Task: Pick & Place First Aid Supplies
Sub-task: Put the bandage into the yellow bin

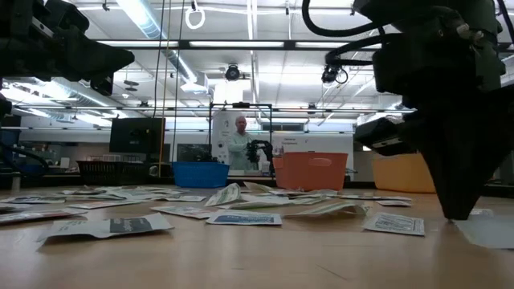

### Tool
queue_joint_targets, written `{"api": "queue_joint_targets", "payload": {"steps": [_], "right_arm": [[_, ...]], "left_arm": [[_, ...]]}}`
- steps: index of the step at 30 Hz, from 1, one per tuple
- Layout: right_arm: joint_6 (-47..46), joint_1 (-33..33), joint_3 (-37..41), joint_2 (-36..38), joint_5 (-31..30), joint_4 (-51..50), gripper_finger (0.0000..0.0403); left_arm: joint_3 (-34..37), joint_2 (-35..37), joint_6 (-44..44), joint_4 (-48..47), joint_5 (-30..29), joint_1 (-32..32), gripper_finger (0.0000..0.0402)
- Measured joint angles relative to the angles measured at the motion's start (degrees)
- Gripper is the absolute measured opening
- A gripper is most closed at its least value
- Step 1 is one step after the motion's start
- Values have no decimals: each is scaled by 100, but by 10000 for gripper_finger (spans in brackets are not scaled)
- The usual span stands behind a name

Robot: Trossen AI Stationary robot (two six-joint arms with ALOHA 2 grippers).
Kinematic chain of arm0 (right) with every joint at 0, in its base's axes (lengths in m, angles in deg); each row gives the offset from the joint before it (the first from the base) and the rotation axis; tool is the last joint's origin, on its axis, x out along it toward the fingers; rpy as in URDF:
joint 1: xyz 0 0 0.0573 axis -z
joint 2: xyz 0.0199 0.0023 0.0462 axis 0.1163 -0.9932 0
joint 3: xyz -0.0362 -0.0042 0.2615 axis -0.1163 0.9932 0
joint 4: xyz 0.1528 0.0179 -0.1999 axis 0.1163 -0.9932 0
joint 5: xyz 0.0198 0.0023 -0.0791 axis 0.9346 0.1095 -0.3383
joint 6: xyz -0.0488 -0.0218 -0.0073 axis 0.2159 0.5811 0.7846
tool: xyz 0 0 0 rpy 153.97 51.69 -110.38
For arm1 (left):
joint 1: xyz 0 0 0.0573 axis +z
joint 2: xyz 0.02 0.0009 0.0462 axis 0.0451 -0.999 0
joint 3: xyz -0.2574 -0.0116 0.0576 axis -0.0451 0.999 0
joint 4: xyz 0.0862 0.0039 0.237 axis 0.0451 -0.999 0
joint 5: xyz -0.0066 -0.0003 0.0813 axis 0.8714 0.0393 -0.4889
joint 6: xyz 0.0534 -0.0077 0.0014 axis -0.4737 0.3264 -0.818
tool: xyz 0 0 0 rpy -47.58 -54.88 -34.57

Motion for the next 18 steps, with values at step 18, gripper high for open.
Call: {"api": "queue_joint_targets", "payload": {"steps": [18], "right_arm": [[-564,138,-11,843,-49,-320,0]], "left_arm": [[1,1,-2,0,1,0,32]]}}
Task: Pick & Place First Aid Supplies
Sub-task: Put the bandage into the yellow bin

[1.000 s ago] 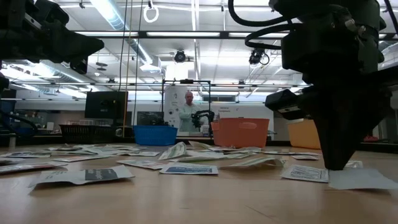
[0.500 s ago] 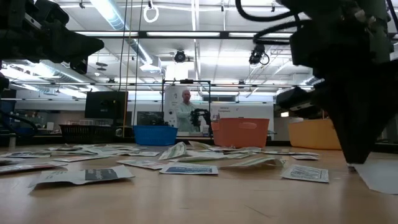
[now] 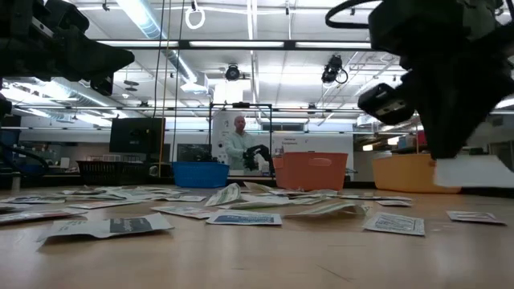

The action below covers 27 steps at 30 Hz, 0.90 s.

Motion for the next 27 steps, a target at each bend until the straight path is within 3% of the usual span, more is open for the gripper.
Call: {"api": "queue_joint_targets", "payload": {"steps": [14,27], "right_arm": [[-370,683,-6,1013,-772,-145,0],[-246,1882,-9,1824,-1263,-451,0]], "left_arm": [[0,0,2,0,1,2,32],[0,0,1,0,0,2,32]]}}
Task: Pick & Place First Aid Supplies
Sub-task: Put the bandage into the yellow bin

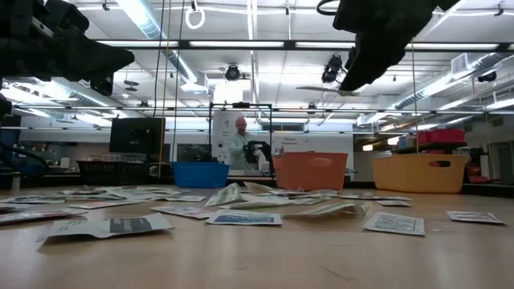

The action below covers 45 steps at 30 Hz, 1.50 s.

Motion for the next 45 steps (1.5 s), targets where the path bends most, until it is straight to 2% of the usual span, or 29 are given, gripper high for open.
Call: {"api": "queue_joint_targets", "payload": {"steps": [10,18,29,45], "right_arm": [[41,1086,-2,365,-11,-154,0],[-39,2001,-7,378,-2,-171,0],[-545,3243,-7,375,-521,-376,0],[-566,4604,-7,388,-709,-797,0]], "left_arm": [[1,-1,-1,0,-1,0,32],[0,0,0,0,0,0,32],[0,0,-1,0,0,-1,32],[-1,1,-1,0,-1,-2,32]]}}
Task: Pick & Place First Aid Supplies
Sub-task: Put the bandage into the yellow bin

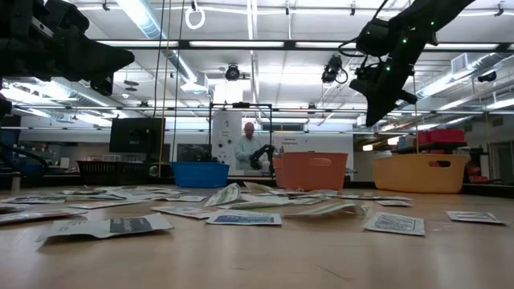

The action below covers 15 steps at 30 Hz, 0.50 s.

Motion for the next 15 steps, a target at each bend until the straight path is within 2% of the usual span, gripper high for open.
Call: {"api": "queue_joint_targets", "payload": {"steps": [11,15], "right_arm": [[-349,571,0,437,-384,-719,0],[-577,759,0,476,-712,-1056,0]], "left_arm": [[1,-2,2,0,0,2,32],[0,-1,2,0,0,2,32]]}}
